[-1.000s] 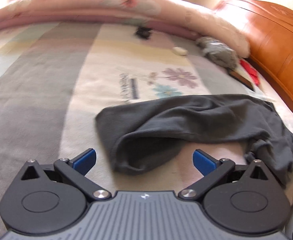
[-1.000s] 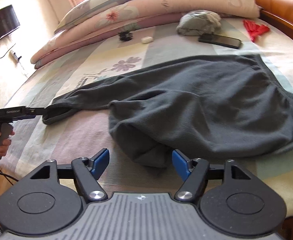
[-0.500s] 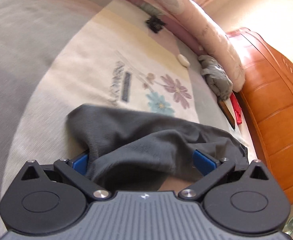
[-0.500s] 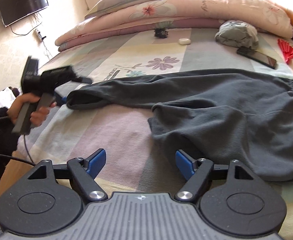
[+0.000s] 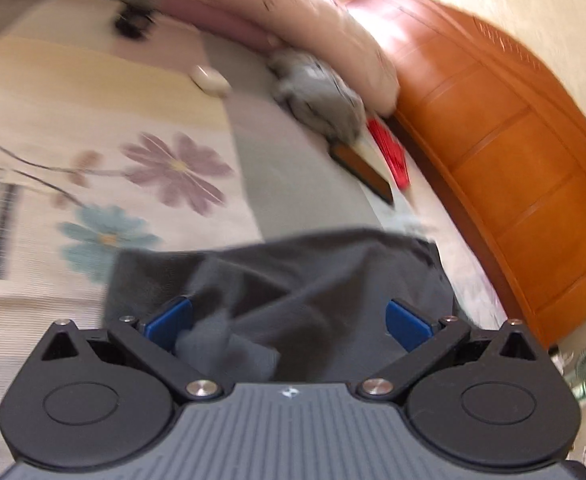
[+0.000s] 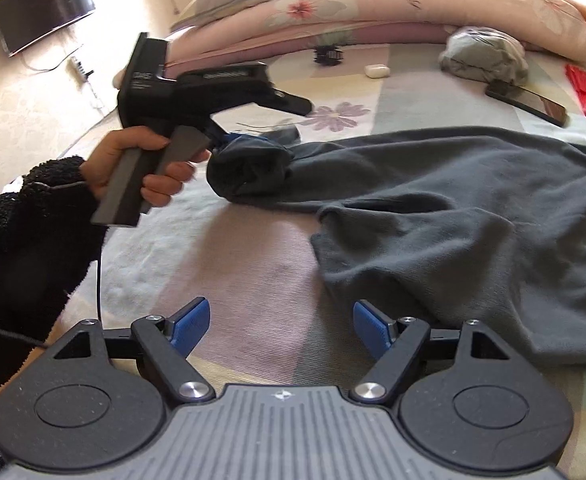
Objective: Fold clothes
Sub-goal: 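Grasp the pants leg cuff with the left gripper and lift it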
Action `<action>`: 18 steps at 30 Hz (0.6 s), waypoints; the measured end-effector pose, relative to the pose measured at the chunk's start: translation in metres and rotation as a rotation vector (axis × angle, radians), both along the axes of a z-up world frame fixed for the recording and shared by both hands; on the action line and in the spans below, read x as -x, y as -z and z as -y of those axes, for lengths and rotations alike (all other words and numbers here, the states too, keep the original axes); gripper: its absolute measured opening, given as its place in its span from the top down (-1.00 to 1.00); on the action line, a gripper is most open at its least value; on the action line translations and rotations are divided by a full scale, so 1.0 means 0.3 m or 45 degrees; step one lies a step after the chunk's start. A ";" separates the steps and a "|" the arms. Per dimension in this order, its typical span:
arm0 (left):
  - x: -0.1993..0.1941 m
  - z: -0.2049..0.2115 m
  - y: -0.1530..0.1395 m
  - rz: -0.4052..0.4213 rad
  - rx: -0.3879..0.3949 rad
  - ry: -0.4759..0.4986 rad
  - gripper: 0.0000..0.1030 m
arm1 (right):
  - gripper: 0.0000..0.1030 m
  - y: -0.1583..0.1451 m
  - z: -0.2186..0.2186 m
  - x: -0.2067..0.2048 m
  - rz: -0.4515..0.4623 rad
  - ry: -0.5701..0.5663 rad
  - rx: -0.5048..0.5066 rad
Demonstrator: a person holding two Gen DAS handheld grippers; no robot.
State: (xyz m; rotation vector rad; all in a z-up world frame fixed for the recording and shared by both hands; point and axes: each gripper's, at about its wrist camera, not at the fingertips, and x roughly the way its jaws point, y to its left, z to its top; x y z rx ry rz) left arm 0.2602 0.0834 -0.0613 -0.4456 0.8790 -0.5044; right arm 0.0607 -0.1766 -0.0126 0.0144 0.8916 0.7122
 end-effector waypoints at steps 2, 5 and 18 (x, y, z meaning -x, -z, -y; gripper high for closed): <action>0.006 0.038 -0.005 0.014 -0.033 0.039 -0.99 | -0.60 -0.001 0.017 -0.003 -0.004 0.019 0.002; 0.044 0.048 -0.044 0.066 -0.084 0.075 -0.99 | -0.61 -0.005 0.040 -0.006 -0.004 0.037 -0.003; 0.269 -0.145 -0.097 0.164 -0.580 -0.037 -0.99 | -0.62 0.016 0.043 -0.012 -0.016 0.021 -0.039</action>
